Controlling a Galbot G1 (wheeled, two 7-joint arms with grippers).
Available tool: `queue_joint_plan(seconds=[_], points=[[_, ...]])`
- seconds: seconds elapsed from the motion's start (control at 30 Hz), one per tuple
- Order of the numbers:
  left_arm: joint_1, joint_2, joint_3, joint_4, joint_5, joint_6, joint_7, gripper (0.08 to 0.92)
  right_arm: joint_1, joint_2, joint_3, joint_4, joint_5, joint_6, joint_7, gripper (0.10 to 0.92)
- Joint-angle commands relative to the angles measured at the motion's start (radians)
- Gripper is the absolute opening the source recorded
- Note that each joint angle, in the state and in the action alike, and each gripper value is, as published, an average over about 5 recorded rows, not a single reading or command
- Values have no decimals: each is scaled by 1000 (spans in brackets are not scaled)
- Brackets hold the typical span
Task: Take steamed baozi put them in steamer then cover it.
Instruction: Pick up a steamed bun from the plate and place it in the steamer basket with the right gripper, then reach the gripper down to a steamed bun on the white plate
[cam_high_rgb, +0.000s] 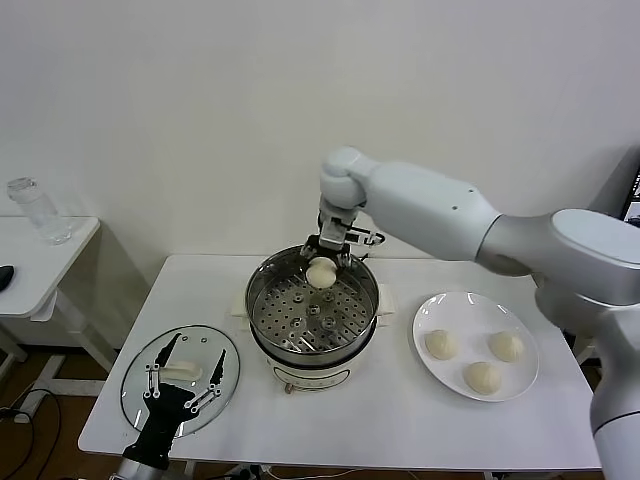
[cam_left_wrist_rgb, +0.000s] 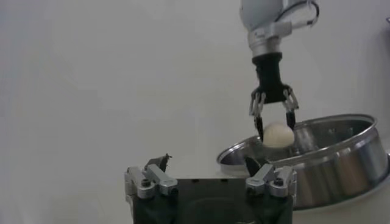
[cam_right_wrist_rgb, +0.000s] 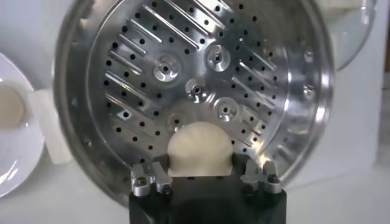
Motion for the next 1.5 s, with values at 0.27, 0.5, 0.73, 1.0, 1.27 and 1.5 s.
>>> queue_joint_plan(seconds=[0.27,0.5,0.73,1.0,1.27,1.5], points=[[-2,3,-2,1,5,-7,-2,823,-59,115,16,-146,-104,20,12,696],[-4,2,-2,-3,5,-7,-3,823,-60,127,24,-158,-99,29,29,746],[-7,3,-7,-5,5,-4,-2,823,35,-27,-20,80,134,-104,-27,821],[-13,-1,3,-12,10,7,-4,823,264,-352,-71,272,497,-400,-111,823],[-18,4,18,-18,20,9,-6,823,301,-619,-256,209,702,-624,-61,823],[-28,10,22,-15,20,9,-7,823,202,-751,-367,222,717,-665,22,823]])
